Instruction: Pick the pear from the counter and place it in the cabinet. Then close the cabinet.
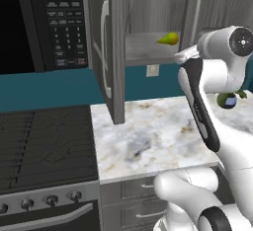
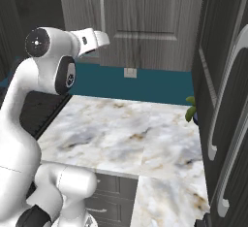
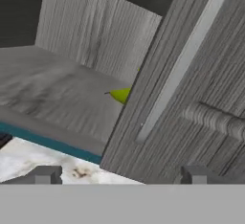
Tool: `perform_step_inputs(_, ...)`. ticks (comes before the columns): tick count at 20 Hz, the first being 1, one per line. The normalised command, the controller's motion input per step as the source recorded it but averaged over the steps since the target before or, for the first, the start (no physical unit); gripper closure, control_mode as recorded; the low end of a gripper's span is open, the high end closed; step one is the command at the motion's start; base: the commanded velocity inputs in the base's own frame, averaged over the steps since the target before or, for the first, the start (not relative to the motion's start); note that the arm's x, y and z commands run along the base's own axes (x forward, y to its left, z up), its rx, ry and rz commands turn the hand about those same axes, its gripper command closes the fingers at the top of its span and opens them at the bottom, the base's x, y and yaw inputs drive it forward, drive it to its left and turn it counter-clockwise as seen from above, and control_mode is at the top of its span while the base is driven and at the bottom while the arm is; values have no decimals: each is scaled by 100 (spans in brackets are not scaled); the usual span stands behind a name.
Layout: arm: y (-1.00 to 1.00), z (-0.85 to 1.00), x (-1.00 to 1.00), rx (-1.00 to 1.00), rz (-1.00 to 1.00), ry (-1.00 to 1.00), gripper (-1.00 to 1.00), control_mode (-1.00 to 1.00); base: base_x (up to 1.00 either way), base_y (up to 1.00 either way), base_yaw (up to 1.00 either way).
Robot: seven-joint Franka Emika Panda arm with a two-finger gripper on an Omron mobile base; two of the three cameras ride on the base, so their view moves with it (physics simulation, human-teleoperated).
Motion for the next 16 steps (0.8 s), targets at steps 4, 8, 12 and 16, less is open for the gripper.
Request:
perform_step_inputs(4, 25, 47, -100, -20, 0, 12, -100, -100, 0, 0, 0)
perform_step_inputs(8, 40, 5, -100, -21, 1, 2, -100, -100, 0, 0, 0)
perform_step_inputs(12, 27, 0, -100, -19, 8, 0, -100, -100, 0, 0, 0)
perform_step_inputs(16, 27, 0, -100, -17, 10, -8, -100, -100, 0, 0, 0)
